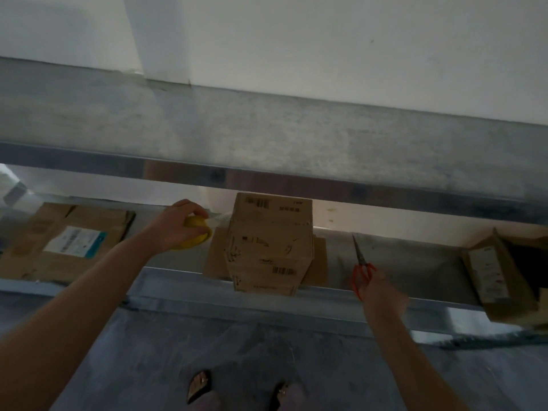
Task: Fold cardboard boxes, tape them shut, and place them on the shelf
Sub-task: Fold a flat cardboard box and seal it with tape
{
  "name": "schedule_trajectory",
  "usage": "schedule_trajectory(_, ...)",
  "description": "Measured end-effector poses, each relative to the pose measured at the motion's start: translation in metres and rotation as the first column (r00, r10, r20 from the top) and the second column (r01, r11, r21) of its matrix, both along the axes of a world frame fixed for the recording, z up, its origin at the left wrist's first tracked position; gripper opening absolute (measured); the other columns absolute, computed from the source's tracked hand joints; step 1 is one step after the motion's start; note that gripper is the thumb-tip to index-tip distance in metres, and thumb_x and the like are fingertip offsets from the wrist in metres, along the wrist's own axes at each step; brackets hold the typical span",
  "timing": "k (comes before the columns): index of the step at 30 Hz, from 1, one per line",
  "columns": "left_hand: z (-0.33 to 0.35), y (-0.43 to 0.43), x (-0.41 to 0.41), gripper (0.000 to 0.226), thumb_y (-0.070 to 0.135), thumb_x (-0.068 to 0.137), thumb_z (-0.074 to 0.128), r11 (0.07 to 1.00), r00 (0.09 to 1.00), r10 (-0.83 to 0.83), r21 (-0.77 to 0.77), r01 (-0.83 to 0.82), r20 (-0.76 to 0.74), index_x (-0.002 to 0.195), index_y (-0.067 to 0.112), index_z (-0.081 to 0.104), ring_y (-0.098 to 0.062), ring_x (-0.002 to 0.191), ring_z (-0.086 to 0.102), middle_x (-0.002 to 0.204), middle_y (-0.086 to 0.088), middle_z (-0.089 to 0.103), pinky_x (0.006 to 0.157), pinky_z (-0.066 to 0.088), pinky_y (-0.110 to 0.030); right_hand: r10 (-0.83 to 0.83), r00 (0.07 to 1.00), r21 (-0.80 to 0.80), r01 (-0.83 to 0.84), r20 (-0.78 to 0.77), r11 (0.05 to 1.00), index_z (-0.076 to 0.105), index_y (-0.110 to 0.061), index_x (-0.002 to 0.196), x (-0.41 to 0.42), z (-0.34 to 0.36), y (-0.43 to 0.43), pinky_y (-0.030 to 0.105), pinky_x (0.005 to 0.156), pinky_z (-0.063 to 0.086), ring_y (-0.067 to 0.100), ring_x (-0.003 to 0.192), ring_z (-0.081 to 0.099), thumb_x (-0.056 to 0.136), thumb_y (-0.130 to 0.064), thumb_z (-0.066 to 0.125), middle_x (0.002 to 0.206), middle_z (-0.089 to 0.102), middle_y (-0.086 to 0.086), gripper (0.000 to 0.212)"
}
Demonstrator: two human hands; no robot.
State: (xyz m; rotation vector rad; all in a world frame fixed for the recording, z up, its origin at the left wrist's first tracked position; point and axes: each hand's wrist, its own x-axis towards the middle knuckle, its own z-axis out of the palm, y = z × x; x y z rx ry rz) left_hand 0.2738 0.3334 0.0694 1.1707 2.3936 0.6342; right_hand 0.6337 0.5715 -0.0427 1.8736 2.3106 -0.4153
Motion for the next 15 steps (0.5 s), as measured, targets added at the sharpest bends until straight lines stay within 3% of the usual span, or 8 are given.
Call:
schedule_trajectory(3, 0.001, 0.001, -0.013, 0.032, 0.022, 0.081, 0.075, 0.996, 0.996, -0.084, 0.013, 0.083, 0.018, 0.109, 0.024, 0.059, -0.015, 0.103, 0.046, 0.112, 0.004, 0.047, 0.083, 0.035, -0.028, -0.022, 0.997, 0.067, 0.027, -0.074, 0.997, 0.047, -0.016, 0.112, 0.015, 0.028, -0.041, 0.038, 0.077, 0.052, 0.026, 0.080, 0.066, 0.100, -0.044, 0.045, 0.077, 0.061, 0.001, 0.031)
schedule_trajectory(7, 0.002, 0.000, -0.034, 0.030, 0.025, 0.080, 0.076, 0.975, 0.976, -0.217, 0.040, 0.217, -0.011, 0.103, 0.031, 0.059, -0.014, 0.104, 0.050, 0.110, 0.005, 0.052, 0.083, 0.034, -0.024, -0.031, 0.983, 0.192, 0.067, -0.181, 0.979, 0.044, -0.015, 0.100, 0.009, 0.074, -0.117, 0.037, 0.067, 0.051, 0.032, 0.072, 0.065, 0.097, -0.039, 0.053, 0.073, 0.060, 0.004, 0.026)
schedule_trajectory(10, 0.000, -0.002, -0.040, 0.031, 0.030, 0.080, 0.076, 0.970, 0.971, -0.237, 0.055, 0.236, 0.016, 0.104, 0.034, 0.058, -0.011, 0.102, 0.049, 0.109, 0.009, 0.050, 0.080, 0.036, -0.024, -0.052, 0.943, 0.196, 0.122, -0.329, 0.973, 0.053, -0.017, 0.108, -0.015, 0.101, -0.181, 0.033, 0.062, 0.045, 0.031, 0.071, 0.066, 0.091, -0.036, 0.064, 0.073, 0.064, 0.004, 0.028)
schedule_trajectory(12, -0.001, -0.002, -0.041, 0.032, 0.033, 0.080, 0.074, 0.968, 0.968, -0.248, 0.053, 0.246, 0.045, 0.107, 0.034, 0.057, -0.012, 0.102, 0.048, 0.110, 0.010, 0.049, 0.079, 0.038, -0.025, -0.061, 0.897, 0.114, 0.123, -0.438, 0.986, 0.055, -0.025, 0.111, -0.042, 0.112, -0.217, 0.034, 0.065, 0.049, 0.026, 0.075, 0.068, 0.088, -0.036, 0.067, 0.082, 0.070, 0.002, 0.028)
schedule_trajectory(15, -0.002, -0.003, -0.043, 0.031, 0.034, 0.082, 0.073, 0.966, 0.963, -0.256, 0.051, 0.252, 0.087, 0.109, 0.034, 0.057, -0.013, 0.103, 0.048, 0.112, 0.009, 0.049, 0.080, 0.040, -0.028, -0.161, 0.822, -0.186, 0.069, -0.547, 0.980, 0.052, -0.036, 0.096, -0.087, 0.109, -0.258, 0.029, 0.072, 0.051, 0.006, 0.075, 0.063, 0.084, -0.039, 0.072, 0.084, 0.066, -0.017, 0.024)
